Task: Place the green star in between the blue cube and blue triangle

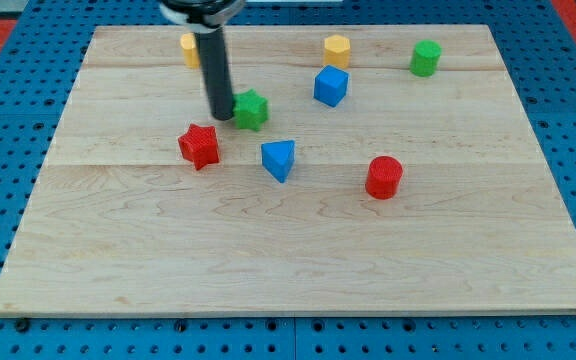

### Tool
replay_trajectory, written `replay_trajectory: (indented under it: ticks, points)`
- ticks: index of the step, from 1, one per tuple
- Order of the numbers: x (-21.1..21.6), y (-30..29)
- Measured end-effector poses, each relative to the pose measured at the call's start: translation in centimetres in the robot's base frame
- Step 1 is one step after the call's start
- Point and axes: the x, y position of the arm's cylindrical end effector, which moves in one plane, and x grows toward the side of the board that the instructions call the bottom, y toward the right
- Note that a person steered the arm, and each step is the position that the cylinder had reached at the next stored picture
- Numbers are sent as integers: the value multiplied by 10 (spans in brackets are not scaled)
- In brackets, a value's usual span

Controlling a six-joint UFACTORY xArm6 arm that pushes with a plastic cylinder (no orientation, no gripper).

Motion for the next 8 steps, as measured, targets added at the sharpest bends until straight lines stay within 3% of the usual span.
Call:
replay_trajectory:
  ticks: [1, 3, 6, 8]
  points:
    - [-2, 23]
    - [-61, 54]
    - [-6, 85]
    - [36, 156]
